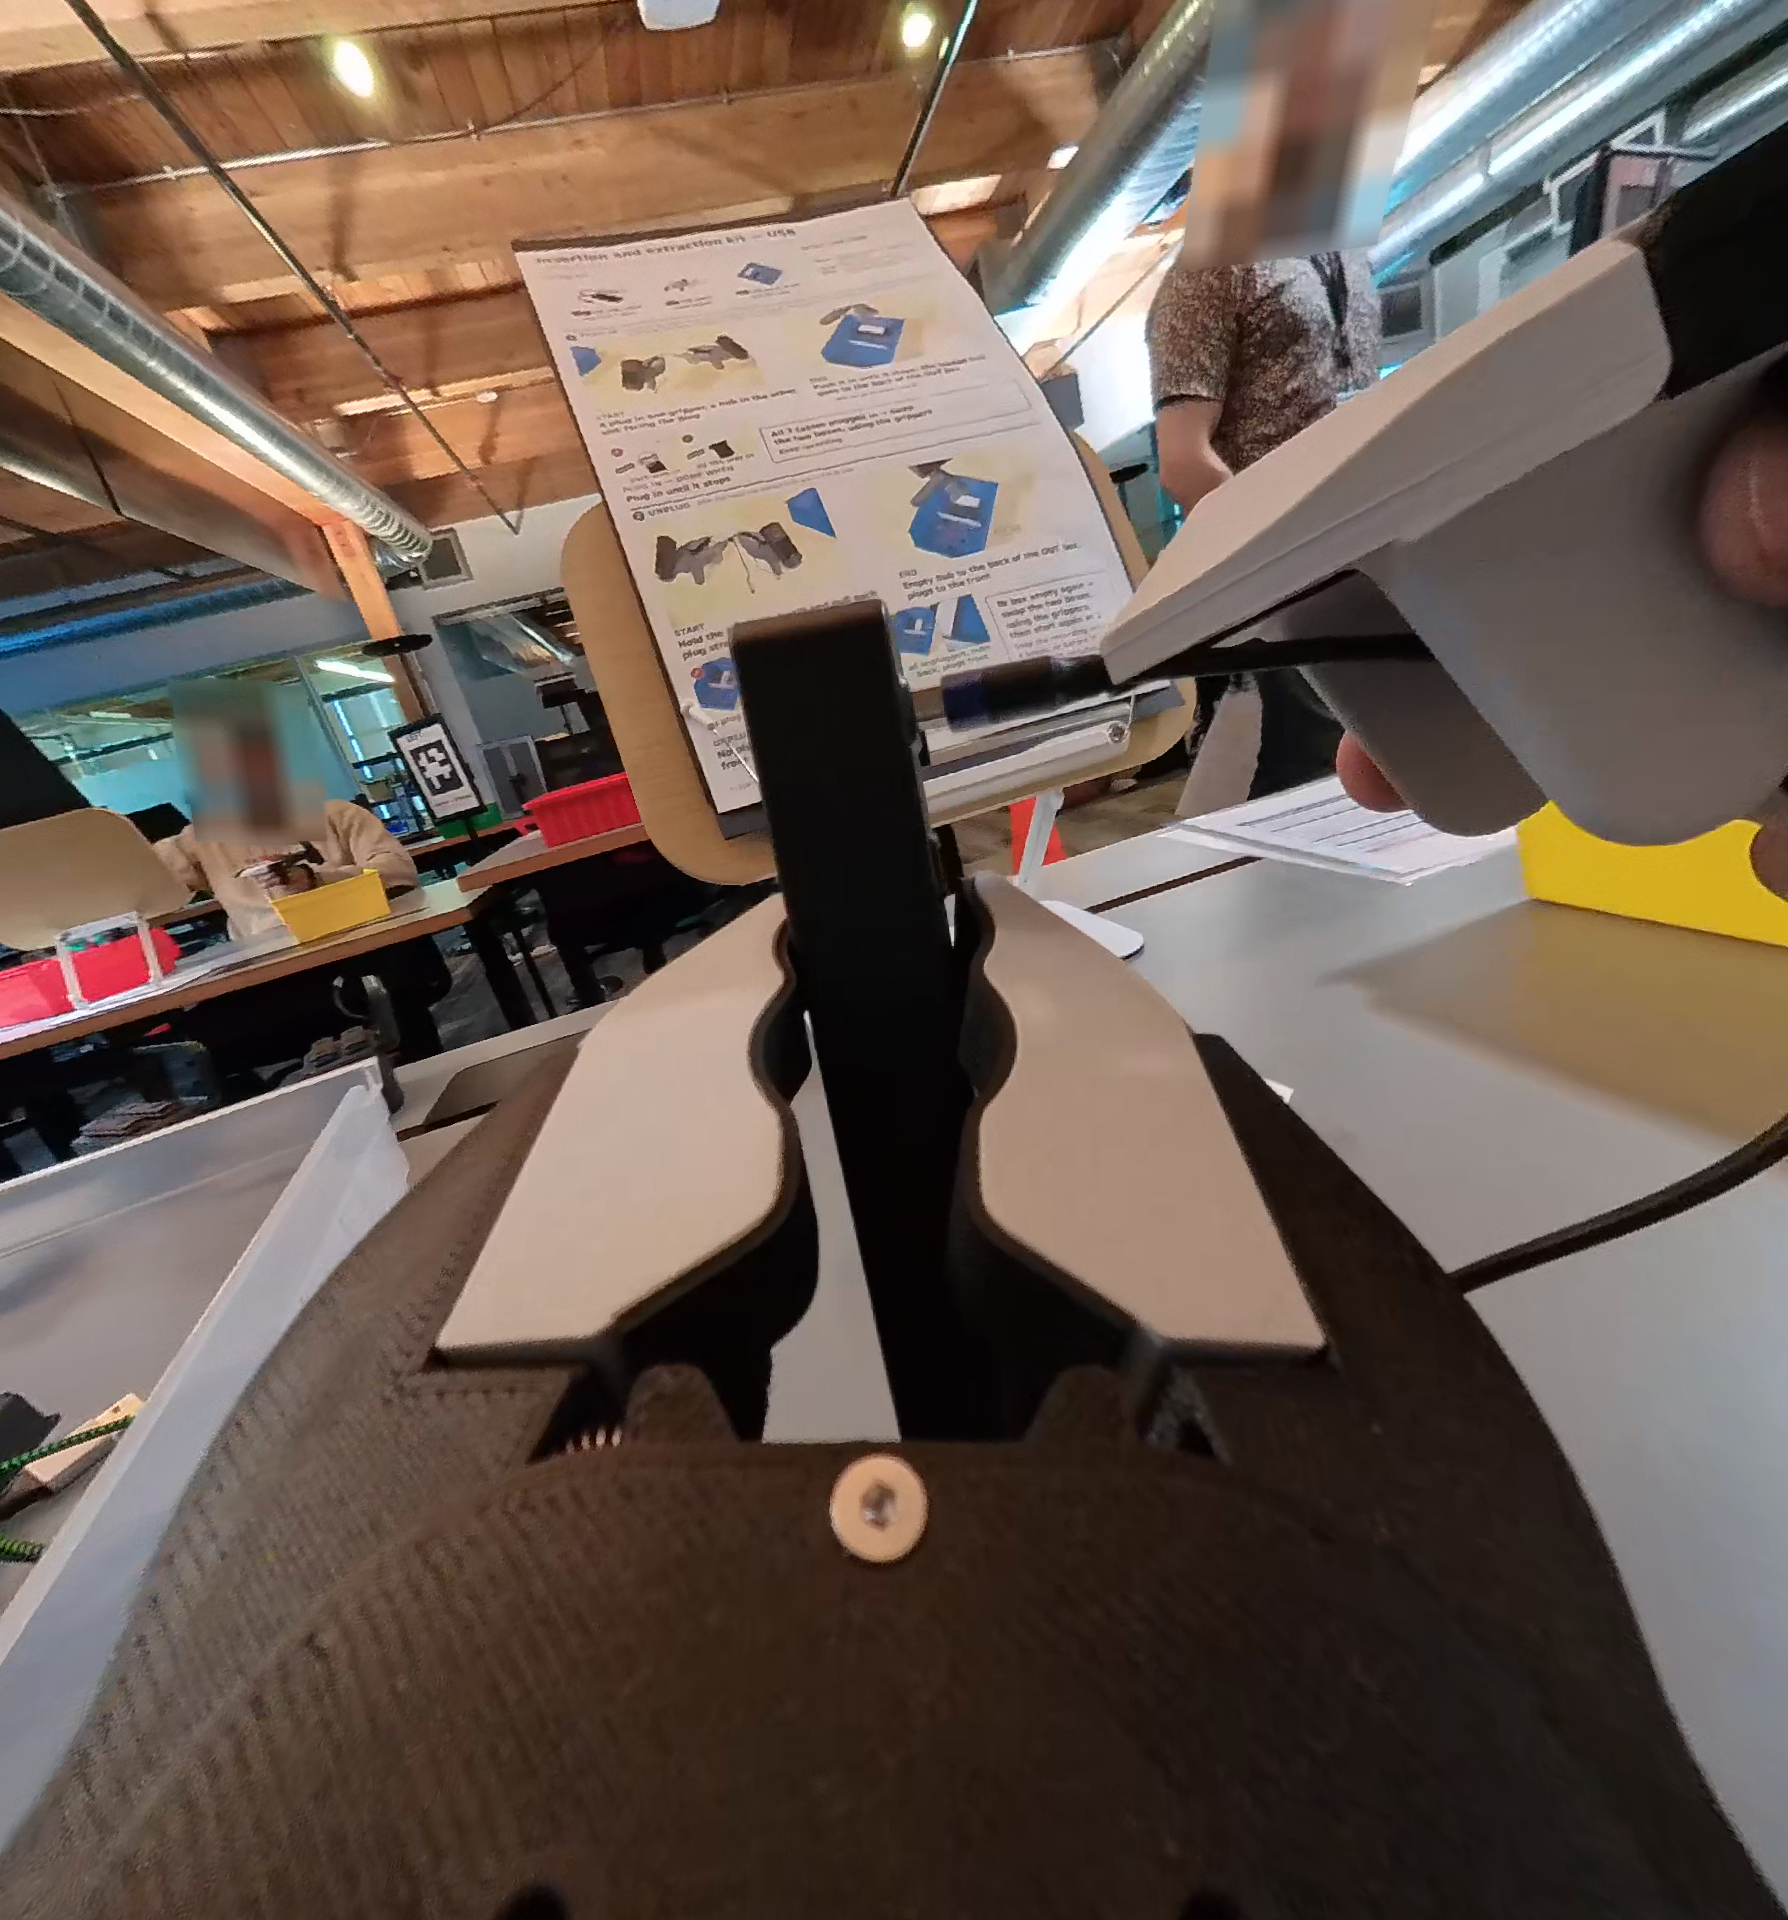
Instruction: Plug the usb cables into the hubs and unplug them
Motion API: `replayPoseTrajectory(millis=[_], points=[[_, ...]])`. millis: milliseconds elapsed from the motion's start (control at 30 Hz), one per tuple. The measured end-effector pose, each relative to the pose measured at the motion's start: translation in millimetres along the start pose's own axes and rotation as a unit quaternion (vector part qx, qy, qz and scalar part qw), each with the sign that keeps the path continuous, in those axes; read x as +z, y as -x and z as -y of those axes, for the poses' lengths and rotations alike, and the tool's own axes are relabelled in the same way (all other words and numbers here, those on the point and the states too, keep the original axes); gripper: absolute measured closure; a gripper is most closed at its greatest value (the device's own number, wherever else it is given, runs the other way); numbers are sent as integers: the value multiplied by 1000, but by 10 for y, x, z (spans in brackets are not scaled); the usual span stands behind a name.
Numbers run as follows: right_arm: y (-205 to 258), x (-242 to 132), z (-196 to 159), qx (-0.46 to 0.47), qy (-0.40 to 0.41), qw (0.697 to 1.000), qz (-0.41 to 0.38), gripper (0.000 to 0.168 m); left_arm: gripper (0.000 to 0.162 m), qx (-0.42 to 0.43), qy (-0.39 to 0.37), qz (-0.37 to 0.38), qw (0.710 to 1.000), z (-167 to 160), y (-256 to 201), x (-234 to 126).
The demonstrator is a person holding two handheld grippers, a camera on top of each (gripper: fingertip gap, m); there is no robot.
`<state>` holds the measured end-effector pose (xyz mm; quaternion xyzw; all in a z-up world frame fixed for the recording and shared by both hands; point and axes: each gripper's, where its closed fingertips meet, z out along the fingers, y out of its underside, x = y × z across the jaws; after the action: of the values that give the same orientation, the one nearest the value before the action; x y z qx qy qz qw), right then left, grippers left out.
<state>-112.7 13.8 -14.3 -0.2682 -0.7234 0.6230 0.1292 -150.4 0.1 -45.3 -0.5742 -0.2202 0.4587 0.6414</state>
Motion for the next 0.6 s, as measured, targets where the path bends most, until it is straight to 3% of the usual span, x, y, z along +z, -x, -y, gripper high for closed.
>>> replayPoseTrajectory(millis=[600], points=[[-28,-31,-9,-2,3,1000,3,164,132,14,7,-15,1000,-5,-68,1]])
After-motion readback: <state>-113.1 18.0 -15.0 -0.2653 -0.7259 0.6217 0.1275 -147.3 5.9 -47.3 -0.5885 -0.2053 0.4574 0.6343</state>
